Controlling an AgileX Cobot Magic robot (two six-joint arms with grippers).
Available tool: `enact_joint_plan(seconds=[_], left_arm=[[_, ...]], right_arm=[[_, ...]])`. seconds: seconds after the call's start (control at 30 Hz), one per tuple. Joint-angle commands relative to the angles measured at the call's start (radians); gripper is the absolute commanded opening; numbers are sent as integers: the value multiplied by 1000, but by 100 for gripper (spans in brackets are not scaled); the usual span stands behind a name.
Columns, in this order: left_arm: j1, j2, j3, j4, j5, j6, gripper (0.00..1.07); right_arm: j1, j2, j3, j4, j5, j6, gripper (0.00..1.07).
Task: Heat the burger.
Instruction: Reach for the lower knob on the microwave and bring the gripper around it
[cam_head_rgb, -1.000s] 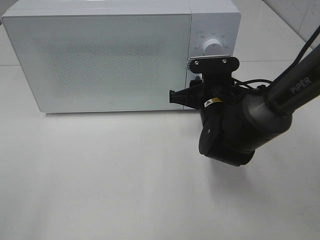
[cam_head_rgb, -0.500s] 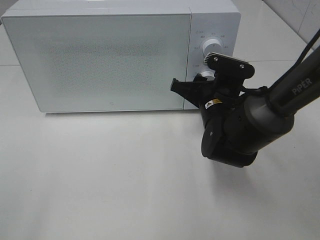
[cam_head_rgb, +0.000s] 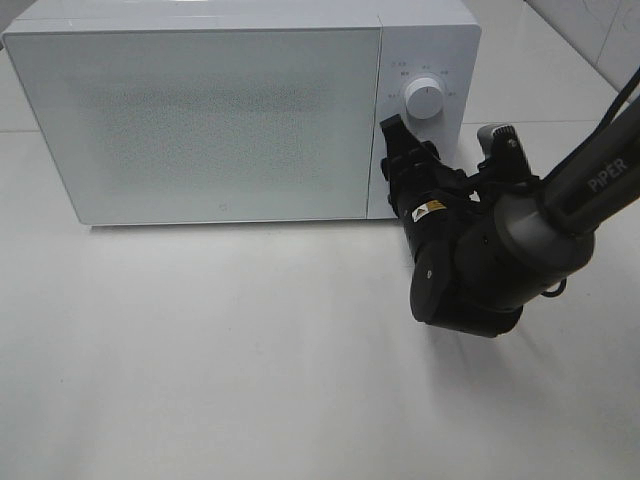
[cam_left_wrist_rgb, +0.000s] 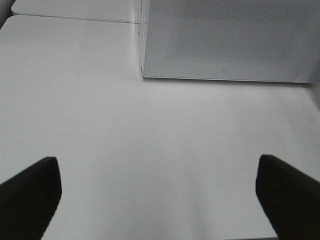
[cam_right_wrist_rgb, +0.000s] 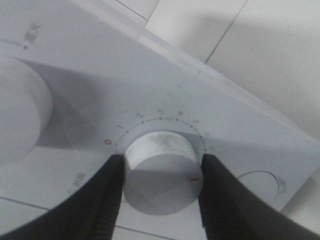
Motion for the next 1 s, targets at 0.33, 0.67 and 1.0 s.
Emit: enact_joint_plan(seconds=[0.33, 0.67, 1.0], left_arm=[[4, -15, 1, -8, -10, -8, 98], [4, -15, 1, -8, -10, -8, 98], [4, -15, 1, -8, -10, -8, 98]], right_arm=[[-2, -6, -54, -273, -227, 467, 0], [-2, -6, -54, -260, -226, 572, 0], [-2, -6, -54, -261, -226, 573, 0]])
